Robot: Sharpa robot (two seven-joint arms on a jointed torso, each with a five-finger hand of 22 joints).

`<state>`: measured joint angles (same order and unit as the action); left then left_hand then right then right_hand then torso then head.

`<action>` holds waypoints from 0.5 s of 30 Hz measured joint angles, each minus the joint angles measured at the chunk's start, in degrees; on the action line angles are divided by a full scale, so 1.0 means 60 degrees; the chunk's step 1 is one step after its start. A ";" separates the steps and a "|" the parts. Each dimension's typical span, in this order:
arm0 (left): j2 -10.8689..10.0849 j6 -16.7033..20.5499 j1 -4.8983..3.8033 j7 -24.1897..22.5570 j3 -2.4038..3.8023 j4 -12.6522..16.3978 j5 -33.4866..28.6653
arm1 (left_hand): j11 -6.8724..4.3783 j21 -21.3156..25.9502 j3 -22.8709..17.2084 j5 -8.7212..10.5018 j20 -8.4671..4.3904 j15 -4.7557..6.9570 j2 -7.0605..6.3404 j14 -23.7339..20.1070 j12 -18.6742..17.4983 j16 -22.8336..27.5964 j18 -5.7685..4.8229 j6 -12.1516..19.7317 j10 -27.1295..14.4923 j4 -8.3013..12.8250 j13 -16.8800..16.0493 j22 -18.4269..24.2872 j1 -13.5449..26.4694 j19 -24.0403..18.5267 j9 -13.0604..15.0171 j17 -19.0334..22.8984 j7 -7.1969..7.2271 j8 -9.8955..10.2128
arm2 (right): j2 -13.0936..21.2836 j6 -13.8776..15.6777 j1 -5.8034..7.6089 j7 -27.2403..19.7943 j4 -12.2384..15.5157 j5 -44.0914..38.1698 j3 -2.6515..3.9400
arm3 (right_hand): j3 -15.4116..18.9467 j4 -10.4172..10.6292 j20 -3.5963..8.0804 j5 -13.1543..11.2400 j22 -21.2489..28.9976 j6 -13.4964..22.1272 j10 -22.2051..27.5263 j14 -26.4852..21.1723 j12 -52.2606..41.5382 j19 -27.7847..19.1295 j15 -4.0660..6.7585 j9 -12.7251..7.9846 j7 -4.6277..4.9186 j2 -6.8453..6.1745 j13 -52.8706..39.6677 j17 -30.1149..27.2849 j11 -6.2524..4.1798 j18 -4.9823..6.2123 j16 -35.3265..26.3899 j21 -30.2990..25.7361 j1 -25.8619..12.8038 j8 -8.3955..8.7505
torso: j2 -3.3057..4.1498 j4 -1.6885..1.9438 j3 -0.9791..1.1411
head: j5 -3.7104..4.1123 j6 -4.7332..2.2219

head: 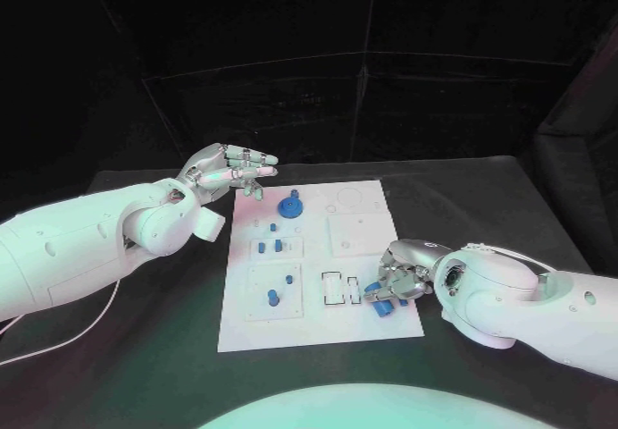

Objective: Assemble the parts on the task board

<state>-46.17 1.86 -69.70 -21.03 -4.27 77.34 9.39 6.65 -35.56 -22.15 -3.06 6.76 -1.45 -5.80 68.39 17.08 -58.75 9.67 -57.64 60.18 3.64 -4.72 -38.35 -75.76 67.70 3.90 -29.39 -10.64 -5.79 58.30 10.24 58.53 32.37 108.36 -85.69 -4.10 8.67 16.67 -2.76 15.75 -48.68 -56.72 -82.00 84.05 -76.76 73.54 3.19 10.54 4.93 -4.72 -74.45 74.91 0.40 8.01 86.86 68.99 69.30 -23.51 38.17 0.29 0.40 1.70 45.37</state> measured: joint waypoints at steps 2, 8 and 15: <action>-0.0003 -0.0010 0.0001 0.0010 0.0000 0.0000 0.0000 | 0.0000 0.0000 0.0000 0.0000 0.0000 0.0000 0.0000 0.0000 0.0001 0.0000 0.0000 0.0000 0.0000 0.0000 0.0000 0.0000 0.0000 0.0000 0.0000 0.0000 0.0000 0.0000 | -0.0016 -0.0012 -0.0004 0.0019 0.0008 -0.0068 0.0000 | -0.0012 -0.0012 0.0000 0.0170 0.0000 0.0000 0.0000 0.0000 0.0000 0.0000 0.0000 0.0052 0.0000 0.0099 -0.0033 0.0000 0.0000 -0.0001 0.0000 0.0000 0.0104 -0.0077 | -0.0002 0.0000 0.0000 | 0.0008 0.0000; -0.0014 -0.0039 0.0004 0.0033 -0.0002 0.0003 0.0000 | 0.0000 0.0000 0.0000 0.0000 0.0000 0.0000 0.0000 0.0000 0.0037 0.0000 0.0000 0.0000 0.0000 0.0000 0.0000 -0.0001 0.0000 0.0000 0.0000 -0.0001 0.0000 0.0000 | -0.0037 0.0054 -0.0028 0.0065 0.0094 -0.0193 -0.0012 | -0.0073 -0.0126 0.0051 0.1263 -0.0075 -0.0100 -0.0088 -0.0001 -0.0046 0.0051 0.0068 0.0200 -0.0100 0.0356 -0.0084 -0.0001 -0.0088 0.0000 0.0000 0.0037 0.0483 -0.0215 | -0.0005 0.0000 -0.0005 | 0.0022 -0.0008; -0.0021 -0.0064 0.0006 0.0051 -0.0003 0.0004 0.0000 | 0.0000 0.0000 0.0000 0.0000 0.0000 0.0000 0.0000 0.0000 0.0037 0.0000 0.0000 0.0000 0.0000 0.0000 0.0000 -0.0001 0.0000 0.0000 0.0000 -0.0001 0.0000 0.0000 | 0.0016 0.0529 -0.0093 0.0079 0.0223 -0.0070 -0.0075 | 0.0067 0.0012 0.0118 0.1895 -0.0194 -0.0283 -0.0188 -0.0001 -0.0076 0.0118 0.0137 0.0233 -0.0193 0.0658 -0.0083 -0.0001 -0.0187 0.0000 0.0079 0.0112 0.0399 -0.0213 | -0.0005 0.0009 -0.0006 | 0.0018 -0.0005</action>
<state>-46.30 1.47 -69.66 -20.73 -4.29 77.37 9.39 6.65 -35.56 -22.15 -3.06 6.76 -1.45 -5.80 68.39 17.30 -58.75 9.67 -57.64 60.19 3.64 -4.72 -38.35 -75.76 67.70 3.90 -29.39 -10.64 -5.79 58.39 13.42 57.97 32.84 109.70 -86.12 -4.55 9.07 16.74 -2.05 27.12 -49.84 -58.42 -83.12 84.05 -77.22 74.25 4.02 11.93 3.77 -0.77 -74.95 74.91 -0.72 8.01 87.33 69.67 71.69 -24.79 38.14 0.35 0.36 1.81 45.34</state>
